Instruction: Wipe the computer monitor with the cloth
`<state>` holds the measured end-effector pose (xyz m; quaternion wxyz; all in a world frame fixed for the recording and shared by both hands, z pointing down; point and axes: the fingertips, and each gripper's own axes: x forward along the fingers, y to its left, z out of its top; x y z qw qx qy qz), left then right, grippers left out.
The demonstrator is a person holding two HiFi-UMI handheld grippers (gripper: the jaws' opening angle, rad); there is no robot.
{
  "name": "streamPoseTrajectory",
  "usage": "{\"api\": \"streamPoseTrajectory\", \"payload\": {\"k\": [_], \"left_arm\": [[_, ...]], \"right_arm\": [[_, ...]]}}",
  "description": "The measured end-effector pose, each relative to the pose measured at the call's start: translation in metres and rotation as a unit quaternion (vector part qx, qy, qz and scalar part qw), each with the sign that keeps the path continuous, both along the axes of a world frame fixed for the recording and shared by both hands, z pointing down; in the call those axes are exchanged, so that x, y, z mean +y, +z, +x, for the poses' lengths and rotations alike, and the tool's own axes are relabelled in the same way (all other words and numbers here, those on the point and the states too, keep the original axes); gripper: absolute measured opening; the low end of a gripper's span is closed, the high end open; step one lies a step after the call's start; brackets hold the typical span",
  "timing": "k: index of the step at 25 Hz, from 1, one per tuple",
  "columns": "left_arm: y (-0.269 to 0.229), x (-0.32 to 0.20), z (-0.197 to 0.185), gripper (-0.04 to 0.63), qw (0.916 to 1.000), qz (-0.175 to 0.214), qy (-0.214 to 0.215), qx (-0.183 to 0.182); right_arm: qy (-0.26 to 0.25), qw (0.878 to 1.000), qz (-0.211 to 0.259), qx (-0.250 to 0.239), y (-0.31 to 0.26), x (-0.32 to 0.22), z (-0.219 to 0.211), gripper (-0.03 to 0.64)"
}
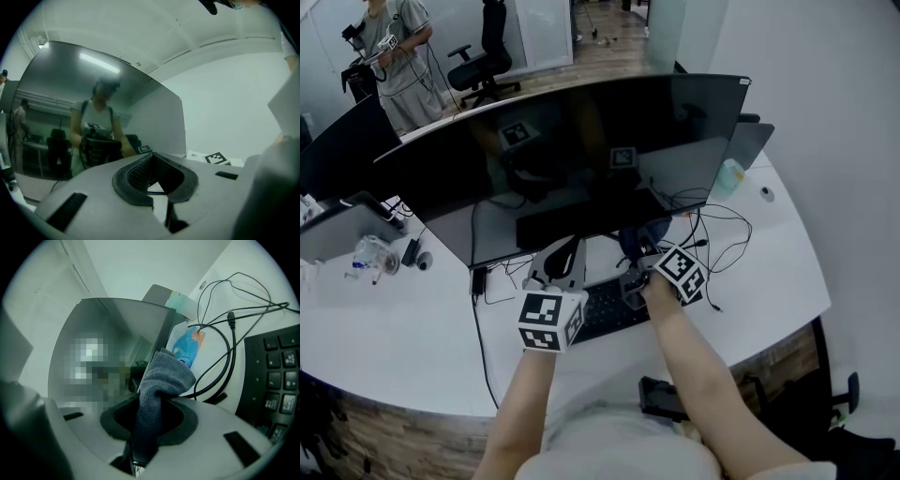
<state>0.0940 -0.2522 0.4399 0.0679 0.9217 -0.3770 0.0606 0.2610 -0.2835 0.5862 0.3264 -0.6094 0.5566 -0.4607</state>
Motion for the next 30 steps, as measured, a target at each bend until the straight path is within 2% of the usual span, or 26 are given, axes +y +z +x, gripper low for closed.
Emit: {"api": "streamPoseTrajectory", "payload": {"k": [15,24,30], "left_arm": [[0.000,-0.002,-0.057,0.009,0.9999,-0.001,-0.008,0.013],[-0.001,0.000,-0.066,0.009,0.9999,0.000,-0.008,0.013],[0.001,-0.001,-0.096,0.009,0.9998,0.000,-0.010,0.017]], "right_arm": [[0.009,1.000,-0.004,0.013,-0.003,-0.003,-0.042,0.092],[0.007,1.000,-0.002,0.021,-0.004,-0.002,-0.052,0.092],[0.011,1.000,-0.001,0.020,-0.004,-0.003,-0.076,0.092]]}}
